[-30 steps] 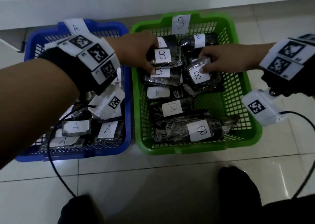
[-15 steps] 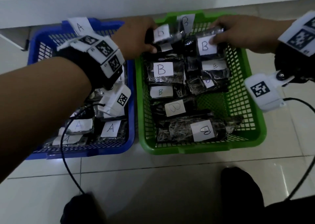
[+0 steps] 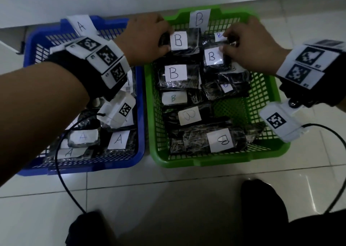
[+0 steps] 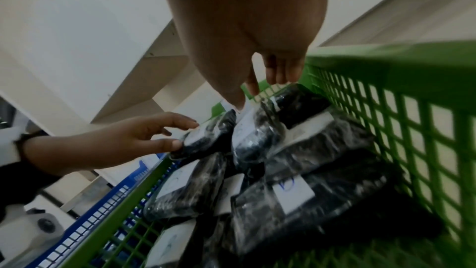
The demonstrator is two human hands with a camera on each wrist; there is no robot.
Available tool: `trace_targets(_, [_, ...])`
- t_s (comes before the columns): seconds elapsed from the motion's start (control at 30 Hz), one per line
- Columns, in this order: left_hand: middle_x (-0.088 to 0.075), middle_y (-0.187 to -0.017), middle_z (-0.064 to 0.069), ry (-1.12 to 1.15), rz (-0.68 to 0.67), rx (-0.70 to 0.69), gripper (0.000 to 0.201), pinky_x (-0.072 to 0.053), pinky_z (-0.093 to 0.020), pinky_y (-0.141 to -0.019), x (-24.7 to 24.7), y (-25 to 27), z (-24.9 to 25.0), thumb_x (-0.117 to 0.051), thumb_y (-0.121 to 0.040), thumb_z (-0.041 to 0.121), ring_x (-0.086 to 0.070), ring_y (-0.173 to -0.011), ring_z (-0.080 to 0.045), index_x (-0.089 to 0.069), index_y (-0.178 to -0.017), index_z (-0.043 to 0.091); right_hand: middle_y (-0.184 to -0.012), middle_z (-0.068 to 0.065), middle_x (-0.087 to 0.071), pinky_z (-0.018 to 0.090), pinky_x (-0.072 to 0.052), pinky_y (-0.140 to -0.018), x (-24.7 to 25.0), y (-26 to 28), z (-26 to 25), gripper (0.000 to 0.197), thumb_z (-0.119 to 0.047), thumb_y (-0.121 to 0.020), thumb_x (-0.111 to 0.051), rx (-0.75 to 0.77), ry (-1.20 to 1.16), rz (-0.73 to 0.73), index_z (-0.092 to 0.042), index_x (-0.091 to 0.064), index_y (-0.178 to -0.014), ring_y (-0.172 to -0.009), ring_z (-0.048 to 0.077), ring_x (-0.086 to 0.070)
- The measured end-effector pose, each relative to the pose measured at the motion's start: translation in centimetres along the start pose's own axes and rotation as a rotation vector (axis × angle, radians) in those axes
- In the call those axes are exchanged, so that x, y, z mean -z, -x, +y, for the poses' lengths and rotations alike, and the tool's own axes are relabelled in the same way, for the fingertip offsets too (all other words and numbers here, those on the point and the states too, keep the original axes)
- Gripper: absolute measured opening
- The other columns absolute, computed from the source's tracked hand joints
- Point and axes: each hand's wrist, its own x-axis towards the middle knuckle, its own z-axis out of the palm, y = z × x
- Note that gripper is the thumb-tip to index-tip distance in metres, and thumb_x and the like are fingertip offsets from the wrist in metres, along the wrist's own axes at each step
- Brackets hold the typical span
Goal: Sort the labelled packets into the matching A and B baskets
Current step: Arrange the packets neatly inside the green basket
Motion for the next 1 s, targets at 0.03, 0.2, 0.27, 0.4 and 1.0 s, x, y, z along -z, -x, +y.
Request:
trace_targets(0.03, [-0.041,-0.136,-0.015,0.002,0.027,-0.009,0.050,-0.029,-0.046,-0.106,0.0,0.2,0.3,-0.059,-0.087,0.034,-0.038,-0.126,-0.033,-0.047,-0.132,0.015,-0.122,0.016,-0.054,0.032,-0.040,-0.089,0.8,0.3,-0.6,0.036,-0.033,-0.089,-0.059,0.051,0.059,-0.053,-0.009,-0.058,-0.117,-0.105,0.025,-0.052])
trace_targets(0.2, [-0.048,-0.124,-0.011,0.245,0.185,-0.177,0.042,-0.033,-0.023,-0.091,-0.2,1.5,4.0,-0.058,-0.086,0.024,-0.045,-0.113,-0.020,-0.049,-0.125,0.012,-0.081,0.002,-0.069,0.029,-0.053,-0.065,2.1,3.0,-4.6,0.045,-0.054,-0.078,-0.061,0.123,0.370,-1.062,-0.011,-0.067,-0.090,-0.073,0.018,-0.067])
trace_targets(0.27, [-0.050,-0.123,-0.005,0.331,0.104,-0.222,0.043,-0.033,-0.016,-0.086,-0.6,2.0,5.9,-0.059,-0.087,0.019,-0.044,-0.105,-0.010,-0.047,-0.127,0.014,-0.085,0.005,-0.068,0.032,-0.055,-0.069,-0.3,4.4,-4.9,0.054,-0.061,-0.075,-0.061,0.203,0.554,-1.221,-0.009,-0.064,-0.089,-0.077,0.021,-0.065])
trace_targets(0.4, [-0.056,-0.116,0.001,0.407,-0.170,-0.253,0.044,-0.037,-0.013,-0.073,-2.4,2.8,7.7,-0.059,-0.089,0.018,-0.048,-0.091,-0.005,-0.044,-0.131,0.017,-0.087,-0.002,-0.063,0.024,-0.042,-0.059,-2.3,5.5,-4.0,0.045,-0.056,-0.074,-0.066,0.360,0.570,-1.132,-0.016,-0.060,-0.095,-0.076,0.014,-0.055])
trace_targets(1.0, [-0.064,-0.104,0.003,0.448,-0.420,-0.142,0.027,-0.043,-0.010,-0.068,-1.4,2.1,6.8,-0.055,-0.093,0.021,-0.058,-0.086,-0.006,-0.058,-0.120,0.021,-0.097,-0.017,-0.051,0.005,-0.039,-0.062,-1.7,6.0,-3.7,0.048,-0.039,-0.077,-0.072,0.404,0.122,-0.957,-0.032,-0.051,-0.119,-0.080,0.001,-0.050])
